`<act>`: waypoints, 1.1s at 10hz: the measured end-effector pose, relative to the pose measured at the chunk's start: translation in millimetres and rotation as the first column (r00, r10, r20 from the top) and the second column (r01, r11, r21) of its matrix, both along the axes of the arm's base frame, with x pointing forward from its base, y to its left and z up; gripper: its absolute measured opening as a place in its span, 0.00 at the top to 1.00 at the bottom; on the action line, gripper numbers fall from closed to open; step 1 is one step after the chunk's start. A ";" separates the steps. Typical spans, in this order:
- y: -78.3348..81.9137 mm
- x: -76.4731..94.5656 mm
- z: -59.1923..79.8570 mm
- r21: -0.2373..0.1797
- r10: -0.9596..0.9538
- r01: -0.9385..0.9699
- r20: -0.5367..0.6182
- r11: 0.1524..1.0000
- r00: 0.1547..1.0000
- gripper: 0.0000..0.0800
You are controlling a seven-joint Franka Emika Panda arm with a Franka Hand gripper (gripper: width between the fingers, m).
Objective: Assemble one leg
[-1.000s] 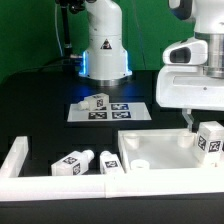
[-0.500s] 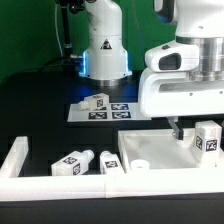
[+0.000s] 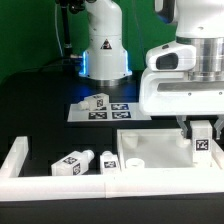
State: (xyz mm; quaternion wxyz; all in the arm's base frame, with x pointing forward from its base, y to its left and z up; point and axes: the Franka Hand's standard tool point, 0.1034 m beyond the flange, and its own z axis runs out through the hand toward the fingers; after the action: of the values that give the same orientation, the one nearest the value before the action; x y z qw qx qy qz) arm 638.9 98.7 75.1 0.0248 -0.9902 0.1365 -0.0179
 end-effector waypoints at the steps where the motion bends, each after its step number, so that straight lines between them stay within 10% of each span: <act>1: 1.6 -0.6 -1.0 0.004 -0.108 0.108 -0.007 0.994 0.994 0.64; 4: 12.9 0.7 -1.6 0.010 -0.504 0.505 -0.044 0.863 0.862 0.64; 8: 19.1 2.7 -3.5 0.047 -0.909 0.912 -0.077 0.408 0.411 0.64; 11: 18.0 2.9 -3.6 0.050 -0.851 0.853 -0.064 0.519 0.521 0.63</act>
Offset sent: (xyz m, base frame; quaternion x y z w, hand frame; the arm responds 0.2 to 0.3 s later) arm 0.0084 0.0090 0.0033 -0.0323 -0.0168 0.3378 0.9405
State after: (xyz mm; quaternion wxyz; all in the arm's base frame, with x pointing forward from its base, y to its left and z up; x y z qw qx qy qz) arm 641.8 116.7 71.6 0.0476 -0.7954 0.6042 -0.0072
